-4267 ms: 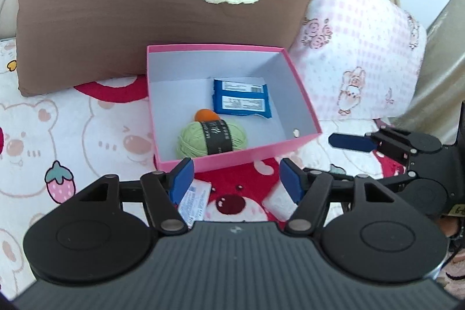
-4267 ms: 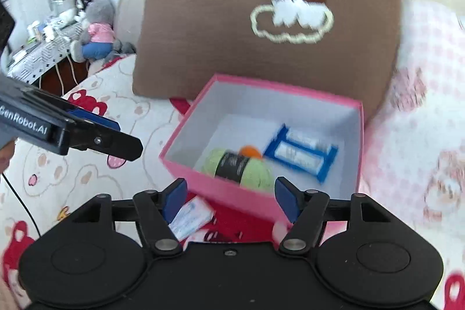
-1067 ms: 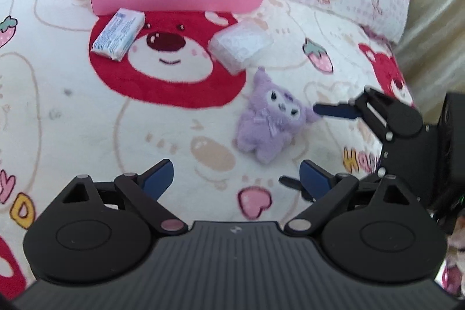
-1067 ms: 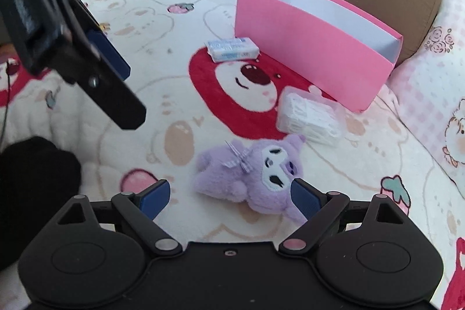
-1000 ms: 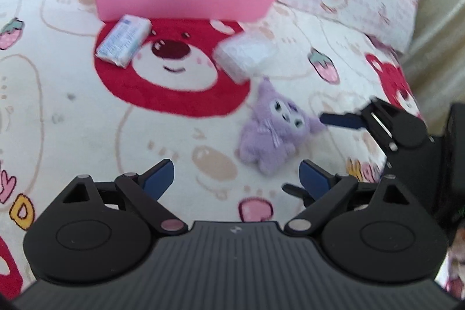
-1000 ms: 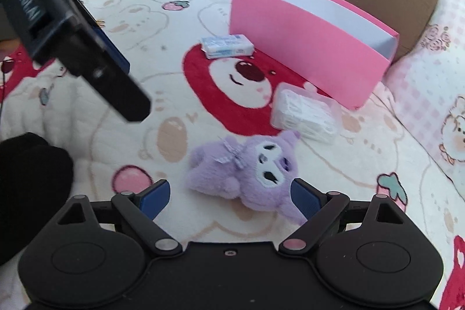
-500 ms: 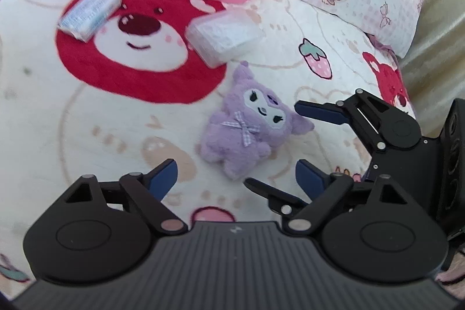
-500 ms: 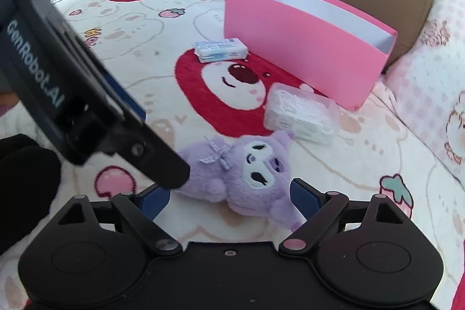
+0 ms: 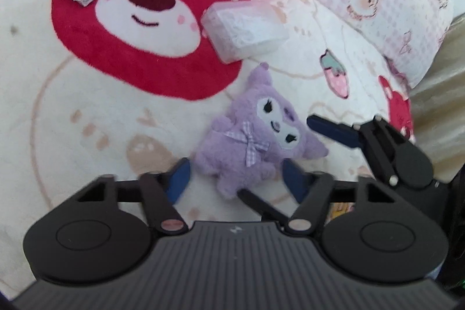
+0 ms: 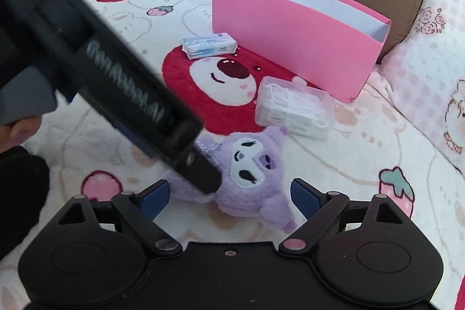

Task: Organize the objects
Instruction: 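Close the left tool on the purple plush toy's body, then lift the purple plush with the left tool and carry it toward the box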

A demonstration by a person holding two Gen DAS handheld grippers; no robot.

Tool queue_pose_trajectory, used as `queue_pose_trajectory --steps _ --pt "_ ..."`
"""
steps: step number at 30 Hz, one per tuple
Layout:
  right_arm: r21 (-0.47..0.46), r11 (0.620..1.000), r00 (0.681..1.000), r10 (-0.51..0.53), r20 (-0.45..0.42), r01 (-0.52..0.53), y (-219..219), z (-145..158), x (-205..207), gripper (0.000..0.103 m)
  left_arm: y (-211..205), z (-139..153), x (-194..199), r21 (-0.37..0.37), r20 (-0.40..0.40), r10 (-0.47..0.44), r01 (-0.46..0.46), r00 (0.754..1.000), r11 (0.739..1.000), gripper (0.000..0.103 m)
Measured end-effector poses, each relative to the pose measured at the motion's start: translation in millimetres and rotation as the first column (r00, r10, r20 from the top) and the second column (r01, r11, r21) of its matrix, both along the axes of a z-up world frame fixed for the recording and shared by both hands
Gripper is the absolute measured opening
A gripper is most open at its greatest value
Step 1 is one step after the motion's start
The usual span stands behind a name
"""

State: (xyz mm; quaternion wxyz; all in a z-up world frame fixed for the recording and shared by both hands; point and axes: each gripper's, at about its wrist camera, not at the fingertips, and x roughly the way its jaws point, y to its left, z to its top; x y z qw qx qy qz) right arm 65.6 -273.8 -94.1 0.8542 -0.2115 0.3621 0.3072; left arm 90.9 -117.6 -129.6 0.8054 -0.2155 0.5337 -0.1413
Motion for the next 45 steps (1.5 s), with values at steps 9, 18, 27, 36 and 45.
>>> queue_pose_trajectory --steps 9,18,27,36,45 --pt "0.082 0.993 0.993 -0.076 -0.094 0.084 3.0 -4.9 12.8 0.091 7.0 -3.7 3.8 -0.015 -0.019 0.014 -0.014 1.0 1.0 0.042" --pt "0.129 0.952 0.952 -0.256 -0.168 0.279 9.5 -9.4 19.5 0.09 19.9 -9.7 7.4 -0.089 -0.025 0.066 -0.068 0.998 0.994 0.04" --pt "0.272 0.881 0.92 -0.354 -0.166 0.388 40.0 1.0 18.1 0.083 61.7 4.9 10.5 -0.107 0.031 0.135 -0.131 0.99 0.986 0.041" --pt "0.261 0.885 0.92 -0.347 -0.183 0.386 70.8 -4.3 8.0 0.083 80.4 8.3 -1.1 -0.016 0.064 0.1 -0.099 0.993 0.995 0.04" --pt "0.203 0.902 0.914 -0.336 -0.225 0.381 84.9 -15.3 -7.0 0.083 97.5 5.4 -5.4 -0.035 0.082 0.101 -0.098 0.992 0.995 0.039"
